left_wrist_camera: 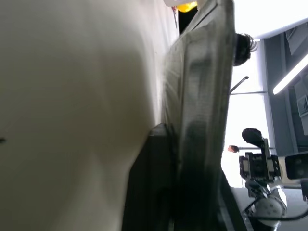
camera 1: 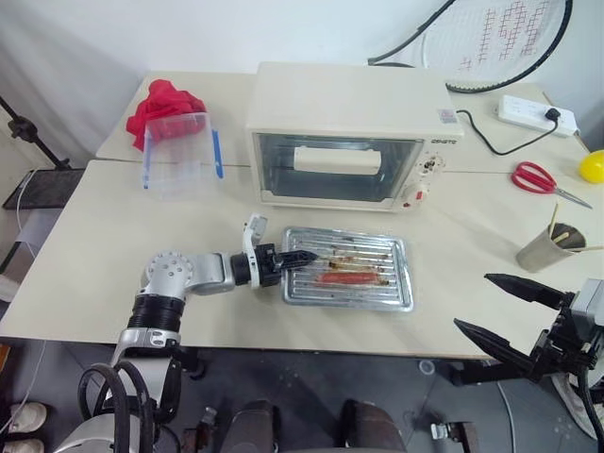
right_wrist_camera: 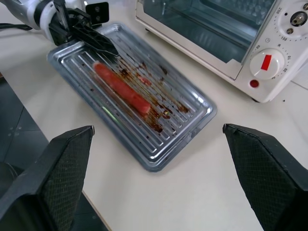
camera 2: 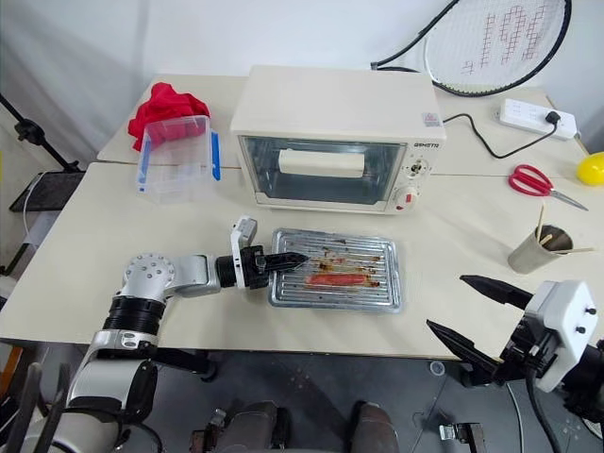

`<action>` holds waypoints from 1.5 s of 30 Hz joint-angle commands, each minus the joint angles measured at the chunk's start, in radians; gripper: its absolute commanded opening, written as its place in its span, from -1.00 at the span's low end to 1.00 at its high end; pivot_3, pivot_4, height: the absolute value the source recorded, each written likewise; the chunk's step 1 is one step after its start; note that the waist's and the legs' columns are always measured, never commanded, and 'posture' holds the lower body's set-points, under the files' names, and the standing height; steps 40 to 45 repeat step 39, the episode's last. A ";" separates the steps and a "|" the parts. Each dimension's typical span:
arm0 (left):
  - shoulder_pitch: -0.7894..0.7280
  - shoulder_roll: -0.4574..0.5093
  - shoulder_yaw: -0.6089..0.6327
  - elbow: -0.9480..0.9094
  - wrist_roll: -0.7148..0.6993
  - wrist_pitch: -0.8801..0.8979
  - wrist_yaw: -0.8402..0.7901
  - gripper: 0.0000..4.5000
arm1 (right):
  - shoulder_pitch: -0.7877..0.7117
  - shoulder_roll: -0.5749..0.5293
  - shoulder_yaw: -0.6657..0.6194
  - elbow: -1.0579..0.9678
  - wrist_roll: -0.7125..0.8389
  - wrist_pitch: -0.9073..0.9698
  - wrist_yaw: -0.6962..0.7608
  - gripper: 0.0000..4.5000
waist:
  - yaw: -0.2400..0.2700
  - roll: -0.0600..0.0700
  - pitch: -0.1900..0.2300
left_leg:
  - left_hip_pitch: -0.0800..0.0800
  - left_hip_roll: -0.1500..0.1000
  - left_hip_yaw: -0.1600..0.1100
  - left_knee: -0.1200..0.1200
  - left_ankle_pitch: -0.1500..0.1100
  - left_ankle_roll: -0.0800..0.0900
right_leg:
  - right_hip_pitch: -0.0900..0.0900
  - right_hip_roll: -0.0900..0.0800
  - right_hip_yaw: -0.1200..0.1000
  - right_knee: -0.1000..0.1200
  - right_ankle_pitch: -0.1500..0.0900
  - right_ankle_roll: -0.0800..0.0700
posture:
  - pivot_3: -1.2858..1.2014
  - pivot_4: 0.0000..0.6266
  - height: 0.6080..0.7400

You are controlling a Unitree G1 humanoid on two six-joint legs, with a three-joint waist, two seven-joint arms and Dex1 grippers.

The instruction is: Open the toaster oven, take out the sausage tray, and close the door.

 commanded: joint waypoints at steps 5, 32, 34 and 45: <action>0.060 0.047 0.023 -0.152 0.098 0.023 -0.080 0.17 | -0.019 -0.007 0.013 0.012 0.003 -0.026 0.015 1.00 | -0.015 0.000 0.000 | -0.001 0.001 -0.002 0.000 0.000 0.000 | -0.002 0.001 0.000 0.000 0.000 0.000 | 0.03 -0.52 1.00; 0.576 0.537 0.250 -0.351 0.675 -1.260 -0.943 0.98 | -0.283 -0.060 0.253 0.311 -0.099 -0.199 0.247 1.00 | -0.032 0.000 0.001 | -0.002 0.004 0.003 -0.001 -0.004 0.001 | -0.005 0.002 0.002 -0.001 -0.001 -0.002 | 0.03 -0.52 1.00; 0.588 0.529 0.267 -0.373 0.656 -1.246 -0.932 0.98 | -0.298 -0.055 0.258 0.321 -0.100 -0.202 0.244 1.00 | -0.034 0.000 0.001 | -0.002 0.004 0.003 -0.001 -0.004 0.001 | -0.005 0.002 0.002 -0.001 -0.001 -0.001 | 0.03 -0.52 1.00; 0.634 0.510 0.312 -0.455 0.611 -1.184 -0.901 0.98 | -0.337 -0.053 0.280 0.338 -0.099 -0.199 0.239 1.00 | -0.038 0.000 0.002 | -0.001 0.005 0.002 -0.001 -0.004 0.001 | -0.005 0.002 0.002 0.000 -0.001 -0.001 | 0.03 -0.52 1.00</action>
